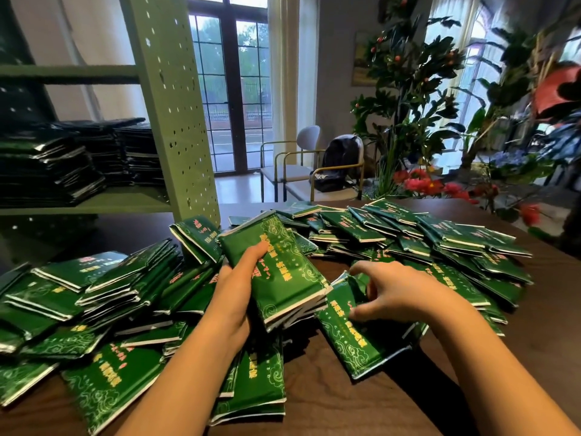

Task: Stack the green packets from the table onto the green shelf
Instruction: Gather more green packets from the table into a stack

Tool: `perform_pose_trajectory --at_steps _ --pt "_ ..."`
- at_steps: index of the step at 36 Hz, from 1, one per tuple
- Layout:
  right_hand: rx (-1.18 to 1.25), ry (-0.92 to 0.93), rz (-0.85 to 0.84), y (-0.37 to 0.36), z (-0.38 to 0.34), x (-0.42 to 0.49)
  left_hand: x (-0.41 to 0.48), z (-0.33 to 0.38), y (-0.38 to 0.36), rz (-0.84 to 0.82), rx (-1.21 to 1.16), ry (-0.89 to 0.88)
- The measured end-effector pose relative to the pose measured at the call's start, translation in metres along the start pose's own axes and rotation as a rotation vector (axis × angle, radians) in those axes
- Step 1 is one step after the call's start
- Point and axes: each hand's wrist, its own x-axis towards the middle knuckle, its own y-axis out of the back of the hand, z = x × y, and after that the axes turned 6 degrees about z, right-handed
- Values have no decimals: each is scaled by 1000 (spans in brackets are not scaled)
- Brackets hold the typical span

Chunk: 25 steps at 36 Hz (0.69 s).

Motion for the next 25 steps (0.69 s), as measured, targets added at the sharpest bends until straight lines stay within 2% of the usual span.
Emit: perform_pose_trajectory --at_steps 6,11,14,21,25 --pt "115 52 -84 -4 -2 0 -1 0 0 8 -3 11" --pt "325 94 -4 -4 -1 4 -2 1 -2 17 -25 21" --pt "435 92 118 -3 0 7 -3 2 -2 19 -28 24" --pt "737 37 558 -2 10 16 -6 1 -4 0 -3 -6" --pt "984 107 714 -3 1 15 -9 -4 -7 19 91 -86"
